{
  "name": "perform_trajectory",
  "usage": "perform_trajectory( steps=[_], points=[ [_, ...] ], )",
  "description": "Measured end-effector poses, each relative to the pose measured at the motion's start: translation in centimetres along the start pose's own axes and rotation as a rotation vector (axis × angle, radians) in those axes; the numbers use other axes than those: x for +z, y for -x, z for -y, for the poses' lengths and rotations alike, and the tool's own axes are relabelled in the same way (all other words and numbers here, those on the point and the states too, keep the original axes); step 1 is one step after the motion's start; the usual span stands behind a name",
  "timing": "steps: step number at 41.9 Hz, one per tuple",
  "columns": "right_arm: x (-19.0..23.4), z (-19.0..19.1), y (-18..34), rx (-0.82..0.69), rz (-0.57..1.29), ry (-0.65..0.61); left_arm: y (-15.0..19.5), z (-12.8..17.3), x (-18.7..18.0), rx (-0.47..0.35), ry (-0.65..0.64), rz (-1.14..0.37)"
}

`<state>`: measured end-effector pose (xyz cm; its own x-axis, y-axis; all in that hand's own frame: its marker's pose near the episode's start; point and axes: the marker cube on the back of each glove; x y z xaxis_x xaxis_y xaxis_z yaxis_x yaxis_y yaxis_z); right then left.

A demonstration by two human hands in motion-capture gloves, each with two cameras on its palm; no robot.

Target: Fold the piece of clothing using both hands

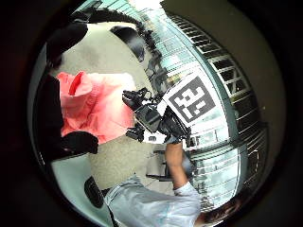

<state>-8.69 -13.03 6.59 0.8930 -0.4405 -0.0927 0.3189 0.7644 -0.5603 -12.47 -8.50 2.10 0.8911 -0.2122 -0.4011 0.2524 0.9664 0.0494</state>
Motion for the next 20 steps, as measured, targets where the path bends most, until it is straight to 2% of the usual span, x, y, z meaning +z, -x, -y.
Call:
perform_trajectory(
  steps=[3,9,15,20],
  points=[
    [-0.1,-1.9,-3.4,0.178,-0.065,-0.012,-2.1,-0.4,-0.3,0.033,0.014,0.064],
    [-1.5,-4.0,-8.3,0.426,-0.022,-0.3,-5.2,-1.2,1.2,0.123,0.067,0.236],
    [-2.0,-5.4,-9.7,0.51,0.057,-0.469,-7.5,-1.5,2.6,0.209,0.116,0.295],
    [-1.5,-4.7,-10.0,0.499,0.077,-0.551,-8.1,-1.7,2.7,0.214,0.139,0.292]
  ],
)
